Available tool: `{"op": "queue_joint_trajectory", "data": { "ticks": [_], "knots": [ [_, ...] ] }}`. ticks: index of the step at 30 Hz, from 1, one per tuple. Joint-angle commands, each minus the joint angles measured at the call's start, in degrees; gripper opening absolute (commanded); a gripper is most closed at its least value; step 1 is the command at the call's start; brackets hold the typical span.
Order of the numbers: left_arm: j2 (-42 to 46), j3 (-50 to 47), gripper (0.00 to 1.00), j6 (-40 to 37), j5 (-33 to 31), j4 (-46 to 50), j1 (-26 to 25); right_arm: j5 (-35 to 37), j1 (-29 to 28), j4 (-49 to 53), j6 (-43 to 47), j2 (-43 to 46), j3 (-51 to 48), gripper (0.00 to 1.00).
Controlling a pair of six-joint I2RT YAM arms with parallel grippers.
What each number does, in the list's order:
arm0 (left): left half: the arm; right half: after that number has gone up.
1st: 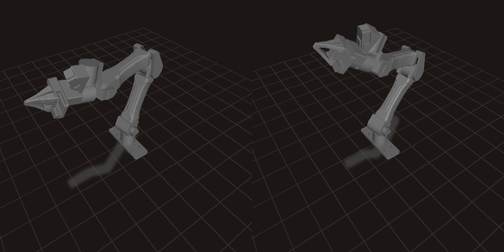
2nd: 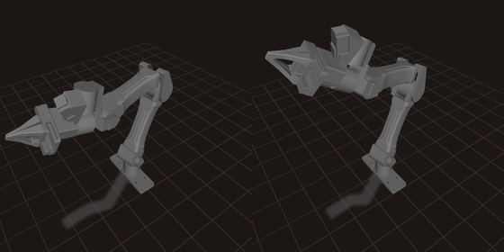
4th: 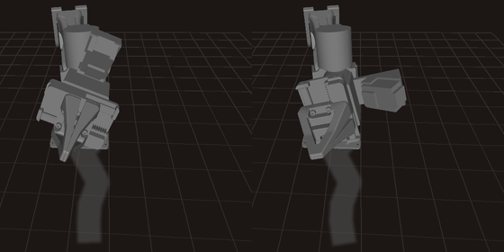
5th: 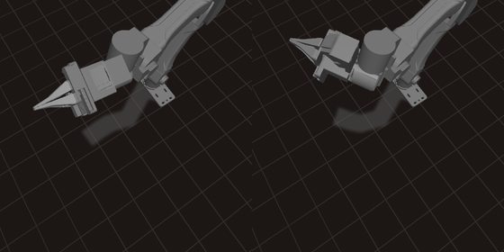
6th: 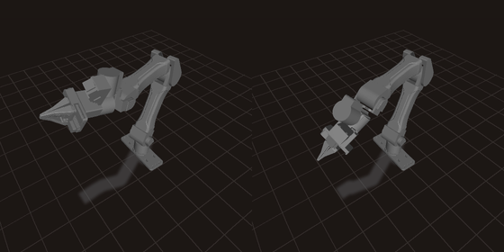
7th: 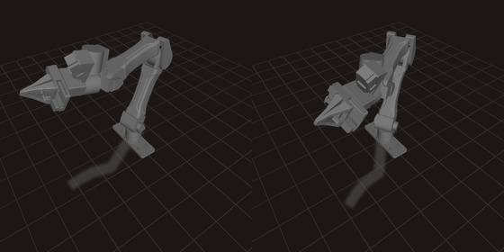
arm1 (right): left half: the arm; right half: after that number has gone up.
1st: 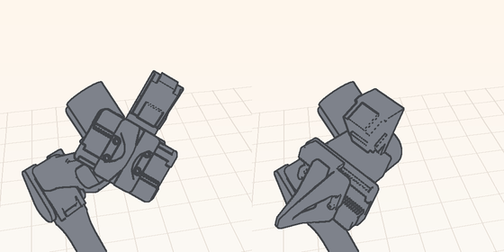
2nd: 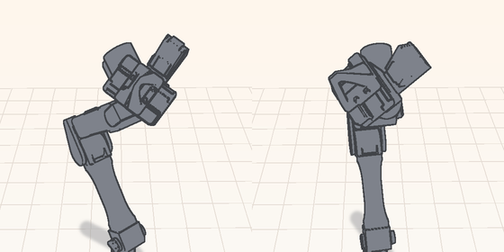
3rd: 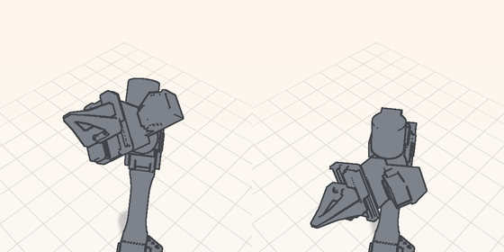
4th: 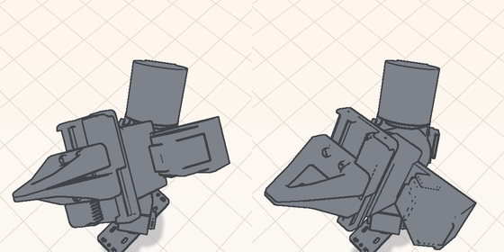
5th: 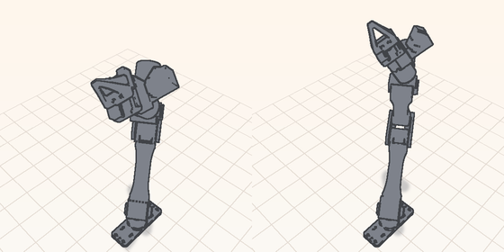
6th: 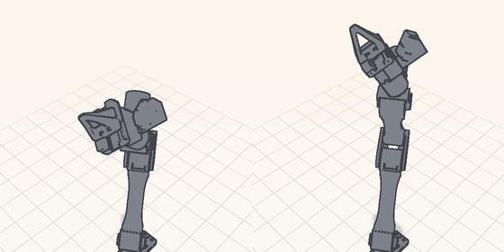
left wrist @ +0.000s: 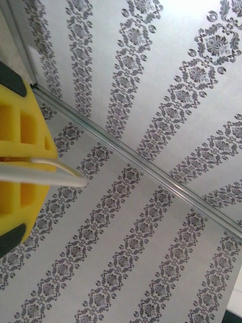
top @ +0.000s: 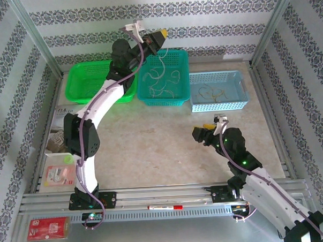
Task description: Untangle the cables
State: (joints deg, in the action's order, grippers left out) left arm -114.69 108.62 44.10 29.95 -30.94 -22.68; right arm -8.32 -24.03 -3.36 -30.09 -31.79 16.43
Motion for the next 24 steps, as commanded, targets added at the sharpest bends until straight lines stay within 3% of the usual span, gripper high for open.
{"op": "queue_joint_trajectory", "data": {
  "ticks": [1, 10, 22, 24],
  "knots": [
    [-4.32, 6.73, 0.0, -1.01, 2.39, -3.27, 0.68, -1.65, 1.53, 4.93, -0.23, 2.39, 1.77, 0.67],
    [-15.63, 19.8, 0.0, -2.91, 2.99, 2.08, 2.2, -3.71, 5.34, 8.89, -0.37, 5.34, 2.59, 0.67],
    [-22.07, 17.72, 0.0, -5.01, 2.72, 4.66, 3.17, -6.76, 9.3, 11.0, 0.2, 5.86, 4.66, 0.67],
    [-22.83, 16.73, 0.09, -5.4, 2.98, 6.29, 3.23, -7.0, 9.57, 10.86, 0.27, 5.7, 5.06, 0.67]
  ]
}}
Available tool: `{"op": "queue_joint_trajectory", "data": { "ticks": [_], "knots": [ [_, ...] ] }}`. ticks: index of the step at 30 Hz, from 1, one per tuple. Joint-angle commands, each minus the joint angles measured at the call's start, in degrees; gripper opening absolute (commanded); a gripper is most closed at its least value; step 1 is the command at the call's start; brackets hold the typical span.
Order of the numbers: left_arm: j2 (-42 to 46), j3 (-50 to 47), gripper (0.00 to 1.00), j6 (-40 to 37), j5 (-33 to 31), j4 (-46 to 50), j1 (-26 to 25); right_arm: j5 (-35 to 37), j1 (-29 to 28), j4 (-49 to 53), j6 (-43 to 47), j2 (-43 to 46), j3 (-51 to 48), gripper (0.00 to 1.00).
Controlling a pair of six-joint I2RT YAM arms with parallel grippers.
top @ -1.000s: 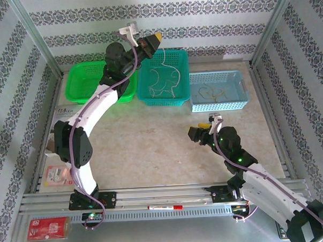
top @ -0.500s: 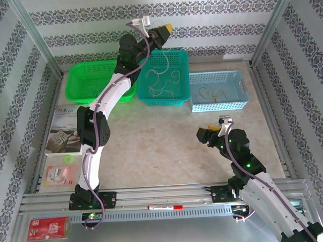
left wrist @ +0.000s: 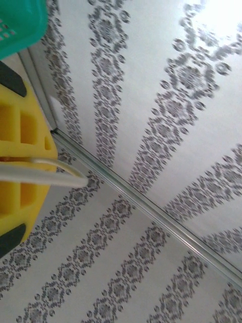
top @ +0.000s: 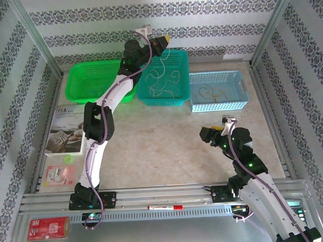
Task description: Untangle the cables
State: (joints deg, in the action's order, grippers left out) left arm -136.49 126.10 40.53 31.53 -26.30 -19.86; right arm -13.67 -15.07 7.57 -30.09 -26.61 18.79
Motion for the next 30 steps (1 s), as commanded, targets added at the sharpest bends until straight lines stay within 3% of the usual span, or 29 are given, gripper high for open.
{"op": "queue_joint_trajectory", "data": {
  "ticks": [1, 4, 5, 12, 19, 25, 28, 30],
  "knots": [
    [-1.15, -0.77, 0.18, -2.05, 1.51, 3.15, 0.48, -1.74, 0.7, -0.04, 0.17, 0.44, 2.91, 0.67],
    [-0.42, -0.78, 0.67, -3.54, 1.1, 9.28, 0.49, -1.97, 0.76, -0.27, 0.39, 0.16, 3.75, 0.67],
    [0.35, -0.86, 0.97, -4.27, 0.79, 11.27, 0.46, -2.06, 0.8, -0.28, 0.59, 0.09, 4.23, 0.67],
    [7.79, -1.87, 1.0, -9.07, -2.47, 25.36, 0.43, -3.09, 0.85, -0.3, 1.19, -0.38, 6.13, 0.67],
    [21.04, -18.49, 1.0, -9.66, -3.94, 22.07, 0.38, -3.29, 0.85, -0.54, 0.47, 0.51, 6.02, 0.69],
    [36.02, -37.61, 1.0, -10.77, -5.3, 17.3, 0.29, -3.23, 0.9, 0.05, 1.55, -1.32, 5.67, 0.79],
    [44.71, -47.82, 1.0, -13.21, -7.69, 17.25, 0.26, -1.87, 0.96, 0.63, 3.25, -3.12, 6.12, 0.97],
    [50.32, -54.25, 1.0, -15.2, -9.95, 17.81, 0.31, 0.04, 0.98, 1.11, 4.52, -4.5, 6.81, 0.98]
  ]
}}
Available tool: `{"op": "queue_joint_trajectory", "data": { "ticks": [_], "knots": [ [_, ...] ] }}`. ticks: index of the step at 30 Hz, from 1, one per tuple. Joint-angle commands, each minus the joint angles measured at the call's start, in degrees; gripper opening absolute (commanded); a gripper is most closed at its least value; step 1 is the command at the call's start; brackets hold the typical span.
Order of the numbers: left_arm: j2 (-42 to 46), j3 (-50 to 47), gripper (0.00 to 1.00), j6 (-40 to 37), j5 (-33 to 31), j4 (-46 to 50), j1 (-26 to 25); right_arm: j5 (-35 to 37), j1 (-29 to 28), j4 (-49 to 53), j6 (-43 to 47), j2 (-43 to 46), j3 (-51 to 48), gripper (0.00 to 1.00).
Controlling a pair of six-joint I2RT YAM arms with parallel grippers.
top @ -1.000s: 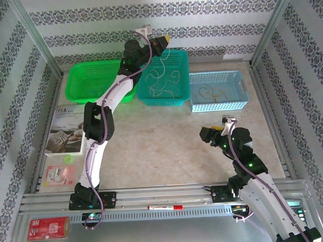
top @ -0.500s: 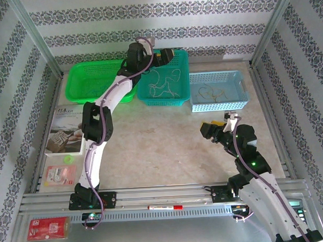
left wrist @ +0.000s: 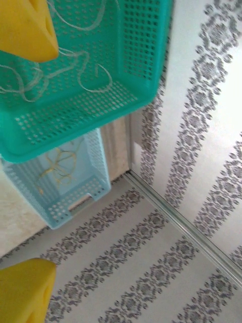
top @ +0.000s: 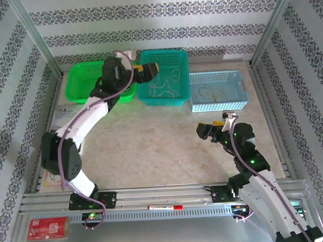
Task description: Untangle the cables
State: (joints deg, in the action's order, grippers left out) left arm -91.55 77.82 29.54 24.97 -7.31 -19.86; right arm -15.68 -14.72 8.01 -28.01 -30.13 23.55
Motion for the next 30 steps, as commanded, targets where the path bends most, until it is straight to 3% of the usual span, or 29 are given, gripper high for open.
{"op": "queue_joint_trajectory", "data": {
  "ticks": [1, 5, 9, 14, 20, 26, 30],
  "knots": [
    [8.49, -9.32, 1.0, -5.35, -4.91, -0.49, 0.35, 3.29, 0.66, 0.72, 2.92, -1.93, 2.56, 0.98],
    [19.75, -22.28, 1.0, -10.26, -12.91, 0.62, 0.34, 13.92, 0.59, 0.35, 5.03, -5.48, 3.86, 0.98],
    [31.07, -35.92, 1.0, -13.38, -25.67, -4.05, 1.4, 26.27, 0.69, -3.93, 12.55, -11.36, 3.83, 0.98],
    [37.34, -46.5, 1.0, -14.95, -29.72, -13.72, 8.46, 35.9, 0.96, -14.62, 19.64, -20.51, 3.52, 0.98],
    [35.48, -53.05, 1.0, -30.16, -39.0, -24.68, 11.92, 40.64, 1.74, -23.94, 24.88, -31.54, 4.46, 0.98],
    [27.53, -55.74, 1.0, -28.97, -39.75, -27.74, 15.94, 37.83, 4.57, -31.47, 26.27, -38.02, 1.59, 0.98],
    [20.78, -59.22, 1.0, -28.9, -40.63, -36.72, 16.07, 33.79, 7.57, -40.17, 25.7, -40.61, -2.55, 0.98]
  ]
}}
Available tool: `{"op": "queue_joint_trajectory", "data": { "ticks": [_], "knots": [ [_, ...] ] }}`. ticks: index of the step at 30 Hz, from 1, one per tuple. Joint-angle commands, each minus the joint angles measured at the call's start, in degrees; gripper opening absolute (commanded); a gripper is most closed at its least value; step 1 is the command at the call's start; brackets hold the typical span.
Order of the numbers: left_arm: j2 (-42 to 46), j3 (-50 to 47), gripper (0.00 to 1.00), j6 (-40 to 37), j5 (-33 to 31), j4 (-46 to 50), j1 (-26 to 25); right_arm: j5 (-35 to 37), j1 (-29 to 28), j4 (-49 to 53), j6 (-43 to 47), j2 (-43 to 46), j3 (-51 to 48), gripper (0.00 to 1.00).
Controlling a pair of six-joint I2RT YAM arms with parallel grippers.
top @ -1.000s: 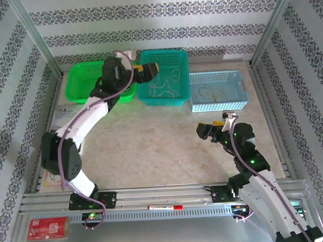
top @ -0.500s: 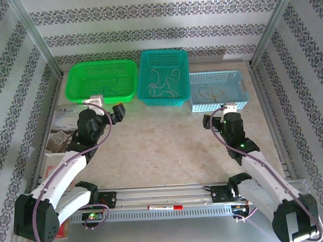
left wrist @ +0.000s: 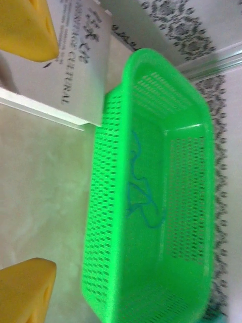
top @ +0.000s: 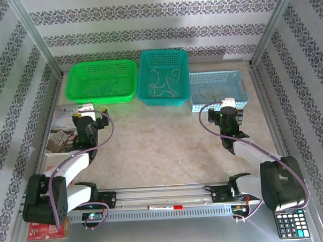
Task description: Untangle the cables
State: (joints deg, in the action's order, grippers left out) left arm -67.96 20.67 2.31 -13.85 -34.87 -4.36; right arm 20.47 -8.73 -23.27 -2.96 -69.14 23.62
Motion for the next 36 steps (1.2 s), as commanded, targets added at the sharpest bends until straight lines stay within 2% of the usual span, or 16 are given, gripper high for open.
{"op": "queue_joint_trajectory", "data": {
  "ticks": [1, 8, 12, 13, 14, 15, 17, 19, 21, 25, 36],
  "knots": [
    [-4.64, -2.85, 1.0, -1.78, -1.73, -12.0, 0.65, -3.44, 2.19, -9.21, 0.91, -1.65, -2.54, 0.98],
    [-16.43, -4.76, 1.0, -1.56, 2.5, -25.48, 1.72, -14.14, 5.16, -31.18, 2.85, -8.45, -8.39, 0.98],
    [-21.73, -4.76, 1.0, -2.03, 5.08, -29.98, 1.98, -16.7, 5.48, -50.04, 3.35, -20.83, -10.98, 0.98],
    [-23.39, -4.63, 0.99, -2.42, 6.33, -31.23, 1.99, -17.43, 5.55, -49.89, 3.26, -21.12, -10.66, 0.98],
    [-24.49, -4.39, 1.0, -3.13, 7.42, -32.95, 2.07, -18.34, 5.78, -45.05, 3.32, -19.16, -9.68, 0.98],
    [-23.79, -3.39, 1.0, -3.23, 8.3, -30.21, 2.08, -20.37, 6.2, -40.13, 3.76, -17.48, -8.52, 0.98],
    [-23.26, -0.15, 1.0, -3.79, 10.35, -22.53, 2.15, -23.17, 6.87, -38.34, 3.57, -18.4, -6.82, 0.98],
    [-23.19, 1.63, 1.0, -2.61, 13.15, -19.15, 3.85, -23.17, 8.09, -36.25, 1.85, -19.22, -4.85, 0.98],
    [-23.39, 1.75, 1.0, -2.34, 14.2, -19.23, 4.36, -19.74, 8.81, -31.38, -0.13, -18.72, -2.13, 0.98],
    [-23.36, 1.83, 1.0, -2.31, 14.25, -18.77, 4.36, -14.01, 6.06, -33.07, 1.73, -18.54, -3.12, 0.98],
    [-23.39, 1.68, 1.0, -2.42, 14.04, -19.12, 4.43, -16.05, 6.9, -32.19, 1.25, -18.78, -2.43, 0.98]
  ]
}}
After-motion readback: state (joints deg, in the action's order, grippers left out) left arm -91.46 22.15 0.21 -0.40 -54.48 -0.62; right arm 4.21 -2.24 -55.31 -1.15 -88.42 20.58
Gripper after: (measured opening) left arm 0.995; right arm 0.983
